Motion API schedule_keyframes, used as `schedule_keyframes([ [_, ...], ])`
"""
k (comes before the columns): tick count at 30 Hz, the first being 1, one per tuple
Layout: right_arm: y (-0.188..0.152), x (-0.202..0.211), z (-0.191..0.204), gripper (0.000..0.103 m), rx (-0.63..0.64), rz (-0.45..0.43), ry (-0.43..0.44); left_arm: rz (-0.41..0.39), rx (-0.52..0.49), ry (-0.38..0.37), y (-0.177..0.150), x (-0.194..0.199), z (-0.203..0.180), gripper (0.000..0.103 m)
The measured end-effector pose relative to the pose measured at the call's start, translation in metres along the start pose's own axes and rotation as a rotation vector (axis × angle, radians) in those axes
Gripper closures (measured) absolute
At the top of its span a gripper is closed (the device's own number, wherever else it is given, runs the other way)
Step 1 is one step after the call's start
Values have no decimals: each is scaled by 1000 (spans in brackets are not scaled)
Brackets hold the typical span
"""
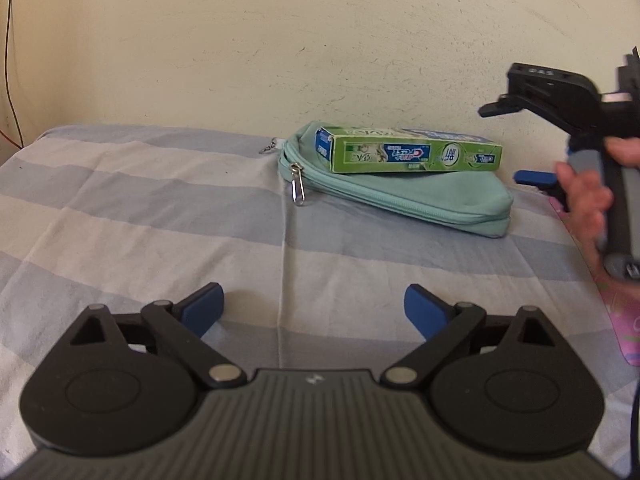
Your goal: Organize objects
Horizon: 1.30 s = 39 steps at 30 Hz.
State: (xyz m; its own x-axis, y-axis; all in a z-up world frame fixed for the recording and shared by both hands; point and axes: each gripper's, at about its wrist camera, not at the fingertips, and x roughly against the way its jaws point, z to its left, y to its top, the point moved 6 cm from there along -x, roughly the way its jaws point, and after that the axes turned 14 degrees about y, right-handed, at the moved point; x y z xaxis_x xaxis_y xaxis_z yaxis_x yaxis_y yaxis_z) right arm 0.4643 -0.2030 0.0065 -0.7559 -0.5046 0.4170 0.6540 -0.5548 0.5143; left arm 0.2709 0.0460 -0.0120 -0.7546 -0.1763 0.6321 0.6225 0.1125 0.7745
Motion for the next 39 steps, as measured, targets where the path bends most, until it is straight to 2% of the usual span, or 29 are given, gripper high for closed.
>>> schedule_keyframes([
  [4, 2, -32, -16, 15, -122, 66, 21, 1, 3, -3, 0, 0, -1, 4],
  [6, -2, -38, -14, 41, -104, 90, 33, 2, 8, -6, 0, 0, 0, 4],
  [7, -3, -35, -12, 48, -85, 82, 36, 2, 10, -7, 0, 1, 0, 3],
  [11, -13, -7, -4, 54, -74, 47, 69, 4, 39, -20, 2, 1, 4, 3],
  [14, -29, 28, 5, 58, -42, 20, 105, 10, 133, -26, 7, 0, 20, 3],
  [17, -54, 66, 11, 58, 31, 12, 107, -3, 228, 7, 13, 1, 40, 3],
  [20, -87, 100, 8, 59, 55, 32, 126, -10, 268, 5, 16, 3, 49, 3],
  [25, -139, 157, -8, 61, 86, 91, 148, -34, 258, -110, 18, 12, 39, 3],
  [29, -162, 220, -29, 63, 136, 86, 138, -57, 165, -236, 15, 26, 12, 3],
  [31, -170, 253, -40, 63, 187, 86, 132, -47, 101, -326, 10, 34, -7, 3],
  [34, -173, 306, -66, 61, 256, 59, 82, -54, -5, -419, 0, 48, -38, 3],
  [36, -160, 344, -87, 58, 307, -51, -67, -50, -57, -453, -9, 57, -60, 3],
  [38, -147, 376, -104, 47, 345, -185, -256, -42, -89, -487, -20, 68, -78, 3],
  [39, -141, 390, -113, 47, 334, -219, -266, -41, -106, -501, -26, 74, -86, 3],
])
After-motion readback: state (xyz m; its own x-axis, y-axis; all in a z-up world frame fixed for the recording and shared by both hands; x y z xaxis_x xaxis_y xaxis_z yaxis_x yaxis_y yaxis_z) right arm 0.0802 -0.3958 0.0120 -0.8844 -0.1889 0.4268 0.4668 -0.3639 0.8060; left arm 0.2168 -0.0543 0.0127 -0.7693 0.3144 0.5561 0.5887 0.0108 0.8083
